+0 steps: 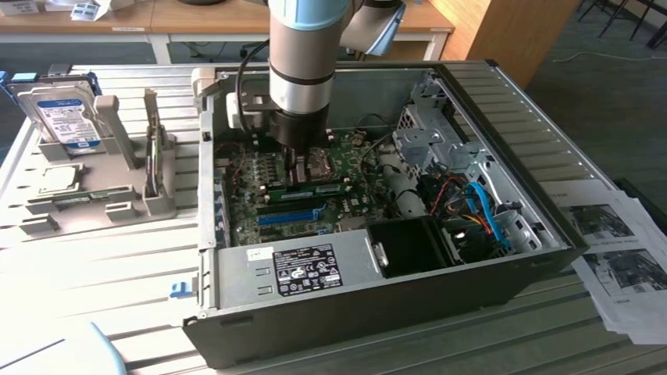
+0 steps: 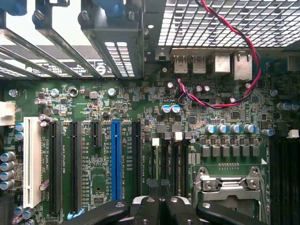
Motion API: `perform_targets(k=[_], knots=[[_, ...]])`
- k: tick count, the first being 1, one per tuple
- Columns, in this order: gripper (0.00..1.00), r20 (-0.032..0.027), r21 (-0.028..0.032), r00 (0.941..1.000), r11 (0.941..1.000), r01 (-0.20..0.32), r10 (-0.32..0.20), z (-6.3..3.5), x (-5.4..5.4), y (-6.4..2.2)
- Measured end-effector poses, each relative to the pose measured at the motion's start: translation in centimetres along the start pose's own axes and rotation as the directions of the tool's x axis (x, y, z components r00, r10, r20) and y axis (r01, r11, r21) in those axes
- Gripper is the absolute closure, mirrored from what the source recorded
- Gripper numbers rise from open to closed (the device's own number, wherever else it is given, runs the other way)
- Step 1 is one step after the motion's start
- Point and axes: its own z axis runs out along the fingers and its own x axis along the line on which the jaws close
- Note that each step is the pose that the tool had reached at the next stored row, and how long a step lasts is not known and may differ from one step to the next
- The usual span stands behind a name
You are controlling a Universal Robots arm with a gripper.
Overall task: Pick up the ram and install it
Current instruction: 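Press down the ram until it locks into place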
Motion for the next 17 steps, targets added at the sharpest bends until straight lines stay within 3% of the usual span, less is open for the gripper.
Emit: perform_targets(k=[10, 17], knots=[[0.91, 0.0006, 0.0003, 1.0, 1.0, 0.0, 0.0, -0.05, -0.01, -0.01], [0.91, 0.0, 0.0, 1.0, 1.0, 0.0, 0.0, -0.83, -0.02, 0.0]])
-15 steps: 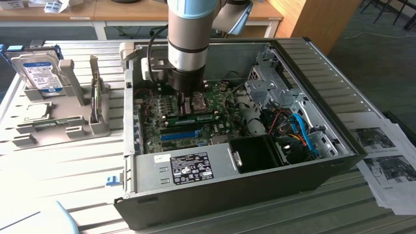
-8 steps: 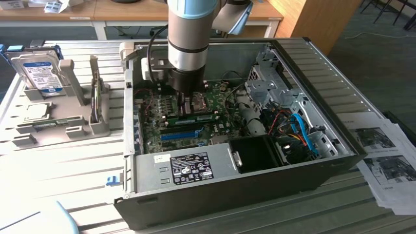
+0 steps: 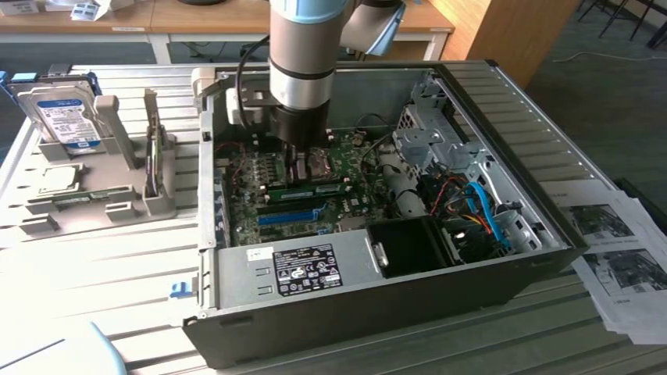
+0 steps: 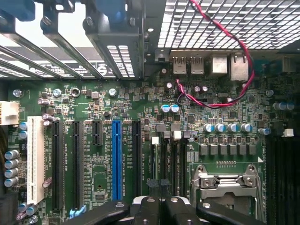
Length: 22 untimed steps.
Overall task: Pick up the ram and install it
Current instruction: 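Press down the ram until it locks into place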
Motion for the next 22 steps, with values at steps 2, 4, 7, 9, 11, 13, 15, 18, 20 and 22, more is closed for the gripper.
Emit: perform_targets(k=[2, 4, 7, 9, 11, 13, 15, 18, 20, 22], knots=[[0.91, 0.0, 0.0, 1.0, 1.0, 0.0, 0.0, -0.26, 0.0, -0.01], [0.91, 0.0, 0.0, 1.0, 1.0, 0.0, 0.0, -0.54, 0.0, -0.01], [0.91, 0.0, 0.0, 1.0, 1.0, 0.0, 0.0, -0.96, 0.0, -0.04], [0.91, 0.0001, 0.0, 1.0, 1.0, 0.0, 0.0, -1.22, 0.0, -0.05], [0.91, 0.0, 0.0, 1.0, 1.0, 0.0, 0.0, -1.5, 0.0, -0.06], [0.91, 0.0, 0.0, 1.0, 1.0, 0.0, 0.0, -1.75, 0.0, -0.08], [0.91, 0.0, 0.0, 1.0, 1.0, 0.0, 0.0, -1.99, -0.1, -0.08], [0.91, 0.0, 0.0, 1.0, 1.0, 0.0, 0.0, -2.42, -0.1, -0.09], [0.91, 0.0, 0.0, 1.0, 1.0, 0.0, 0.0, -2.74, -0.1, -0.1], [0.91, 0.0, 0.0, 1.0, 1.0, 0.0, 0.0, -3.08, -0.1, -0.12]])
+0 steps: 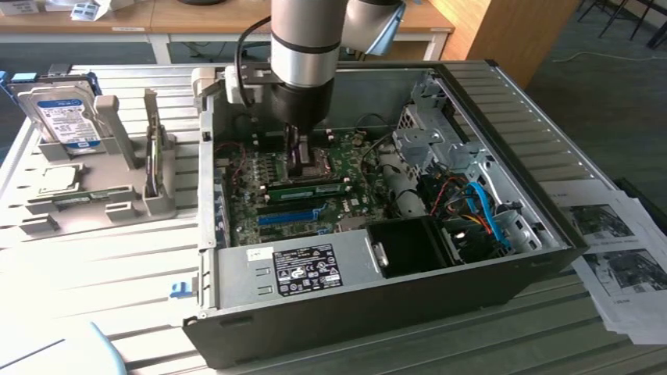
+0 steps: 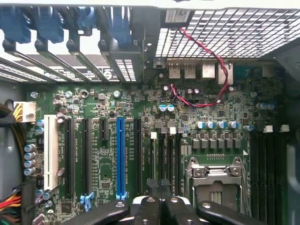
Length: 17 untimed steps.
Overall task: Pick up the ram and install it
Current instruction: 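Press down the ram until it locks into place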
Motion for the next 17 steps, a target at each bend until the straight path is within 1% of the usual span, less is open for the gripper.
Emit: perform_targets(k=[17], knots=[[0.91, -0.0001, 0.0, 1.0, 1.0, 0.0, 0.0, -2.88, -0.1, -0.07]])
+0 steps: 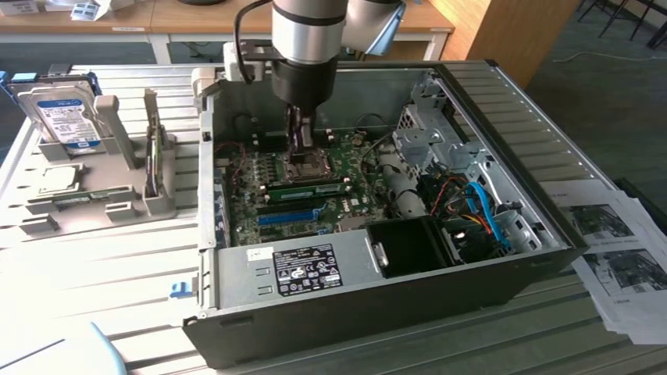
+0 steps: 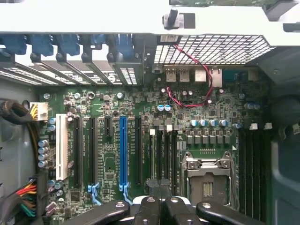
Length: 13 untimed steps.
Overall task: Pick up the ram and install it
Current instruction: 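Press down the ram until it locks into place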
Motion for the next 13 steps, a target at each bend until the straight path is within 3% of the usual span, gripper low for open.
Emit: perform_targets(k=[13], knots=[[0.91, 0.0001, 0.0, 1.0, 1.0, 0.0, 0.0, -1.92, 0.0, -0.03]])
